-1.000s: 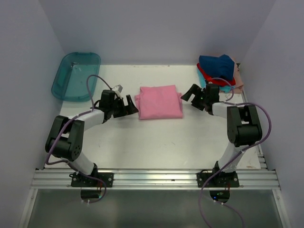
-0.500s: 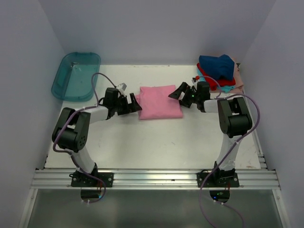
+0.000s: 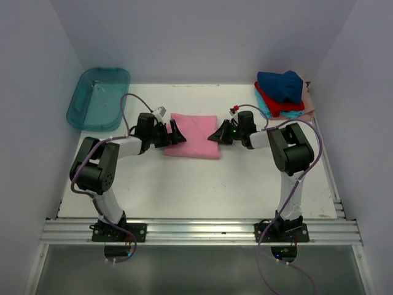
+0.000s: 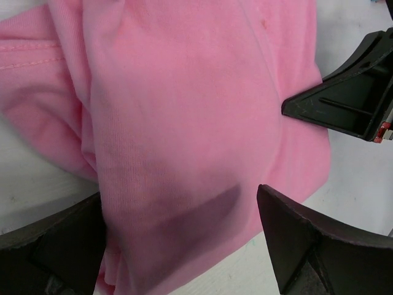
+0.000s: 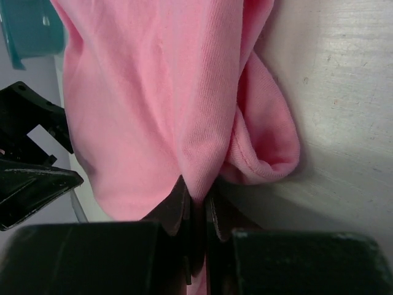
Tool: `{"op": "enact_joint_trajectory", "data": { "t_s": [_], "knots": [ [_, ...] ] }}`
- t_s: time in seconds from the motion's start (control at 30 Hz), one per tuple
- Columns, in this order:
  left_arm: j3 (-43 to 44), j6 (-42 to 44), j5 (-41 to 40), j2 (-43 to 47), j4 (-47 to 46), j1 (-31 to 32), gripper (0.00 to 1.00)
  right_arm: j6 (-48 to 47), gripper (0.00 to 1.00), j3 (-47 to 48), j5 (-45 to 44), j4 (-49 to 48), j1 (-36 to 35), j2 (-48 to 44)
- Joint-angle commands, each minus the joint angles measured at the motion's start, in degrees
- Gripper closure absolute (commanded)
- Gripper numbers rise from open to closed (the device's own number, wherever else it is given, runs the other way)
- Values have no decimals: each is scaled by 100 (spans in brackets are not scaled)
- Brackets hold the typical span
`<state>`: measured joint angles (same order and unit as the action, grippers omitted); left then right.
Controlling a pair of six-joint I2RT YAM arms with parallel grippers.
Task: Fold and stack the t-shirts
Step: Neatly place the folded tshirt to the corner
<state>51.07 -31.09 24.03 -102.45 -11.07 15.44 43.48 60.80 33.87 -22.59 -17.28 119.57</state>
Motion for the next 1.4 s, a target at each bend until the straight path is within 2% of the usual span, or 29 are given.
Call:
{"op": "enact_joint_trajectory", "data": {
  "t_s": [0.0,0.2,0.27,0.37,0.4,0.43,0.47,0.5,0.53,0.57,0.6,0.77,0.97,1.07,1.2,1.27,1.37],
  "knots": [
    [-141,-108,154,-55,-220,38,0,-235,100,-112,-293,1037,-21,137],
    [-211,-125,190,-3,-238,38,0,-200,100,-94,-153,950,-30,5],
    [-211,-125,198,6,-238,38,0,62,100,-295,84,530,-21,-47],
    [-255,-55,181,146,-150,38,0,614,100,-673,523,-620,58,-363],
    [-273,-38,190,208,-106,20,0,931,100,-813,907,-1659,93,-503],
    [-290,-20,190,356,-62,20,0,1230,100,-963,1120,-2209,197,-531],
    [-317,-11,190,453,-53,20,0,2181,100,-1051,1287,-3006,259,-522],
    [-334,-11,190,637,-18,20,0,2756,100,-1096,1420,-4555,321,-383],
    [-352,15,190,726,69,20,0,3336,100,-1053,1577,-5301,461,-277],
    [-378,33,172,805,105,20,0,4499,100,-983,1605,-6109,514,-120],
    [-387,33,111,902,149,20,0,4902,100,-782,1536,-6857,593,-14],
    [-527,130,-47,1368,395,11,0,4879,100,-578,1474,-6819,752,-478],
    [-659,147,-48,1632,509,-15,0,5275,100,238,1105,-6829,1253,-531],
    [-747,138,-13,1720,518,-24,0,5495,100,1090,973,-6768,1481,-304],
    [-853,130,23,1764,509,-24,0,5759,100,3180,648,-6225,1936,320],
    [-914,130,40,1790,509,-24,0,5505,100,4075,481,-5594,2061,496],
    [-993,182,23,1825,536,-32,0,4680,100,4274,-168,-4846,2325,419]
  ]
}}
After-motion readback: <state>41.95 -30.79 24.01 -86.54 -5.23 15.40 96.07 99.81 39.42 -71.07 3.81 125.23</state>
